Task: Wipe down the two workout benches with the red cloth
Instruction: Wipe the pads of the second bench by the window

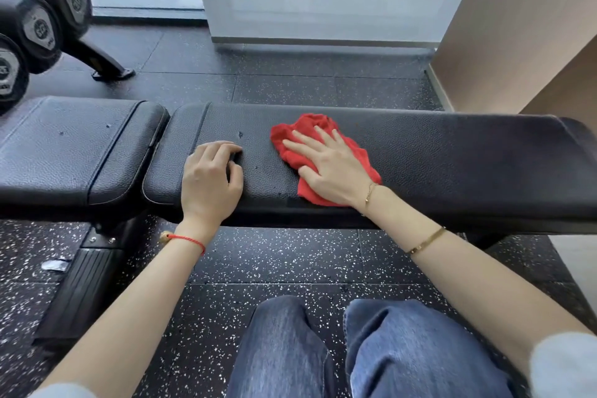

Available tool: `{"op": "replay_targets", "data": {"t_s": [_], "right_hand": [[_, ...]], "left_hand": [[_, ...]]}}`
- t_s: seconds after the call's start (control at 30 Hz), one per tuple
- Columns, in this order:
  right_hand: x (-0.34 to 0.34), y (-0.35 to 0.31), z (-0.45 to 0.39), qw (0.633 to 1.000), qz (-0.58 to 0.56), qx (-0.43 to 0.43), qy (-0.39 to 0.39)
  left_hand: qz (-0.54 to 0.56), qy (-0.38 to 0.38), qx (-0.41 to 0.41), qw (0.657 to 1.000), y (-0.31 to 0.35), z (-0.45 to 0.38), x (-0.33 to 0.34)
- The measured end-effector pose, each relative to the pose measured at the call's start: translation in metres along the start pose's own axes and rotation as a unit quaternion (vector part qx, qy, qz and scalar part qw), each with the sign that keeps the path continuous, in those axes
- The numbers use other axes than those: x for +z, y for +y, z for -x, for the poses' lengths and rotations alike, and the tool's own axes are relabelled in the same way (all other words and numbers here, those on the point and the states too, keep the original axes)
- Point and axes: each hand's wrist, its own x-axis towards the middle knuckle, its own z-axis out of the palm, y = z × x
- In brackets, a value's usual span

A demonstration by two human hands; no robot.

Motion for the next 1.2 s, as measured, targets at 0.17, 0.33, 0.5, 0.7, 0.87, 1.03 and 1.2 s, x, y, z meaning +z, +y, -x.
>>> {"op": "replay_targets", "data": {"t_s": [0.17,0.33,0.5,0.7,0.87,1.03,1.2], "right_hand": [[0.006,-0.015,0.029,0.992,0.005,-0.127,-0.017],[-0.002,0.002,0.021,0.998,-0.004,-0.069,-0.003],[0.007,-0.033,0.002,0.997,0.010,-0.078,-0.018],[0.012,-0.021,0.037,0.993,0.043,-0.114,0.004],[0.003,0.016,0.031,0.993,0.030,0.085,0.070],[0.017,-0.027,0.007,0.993,0.042,0.093,0.059],[0.035,-0.071,0.003,0.998,0.055,0.006,0.036]], "left_hand": [[0.003,-0.005,-0.004,1.000,-0.001,-0.001,0.000],[0.000,-0.004,-0.006,1.000,0.000,0.000,-0.001],[-0.004,-0.012,-0.011,1.000,0.003,-0.001,-0.003],[0.002,-0.012,-0.008,1.000,0.001,0.000,-0.003],[0.005,-0.010,-0.006,1.000,-0.001,0.000,-0.001],[0.000,-0.007,-0.010,1.000,0.000,-0.001,-0.001],[0.006,-0.007,-0.013,1.000,0.001,-0.001,-0.003]]}}
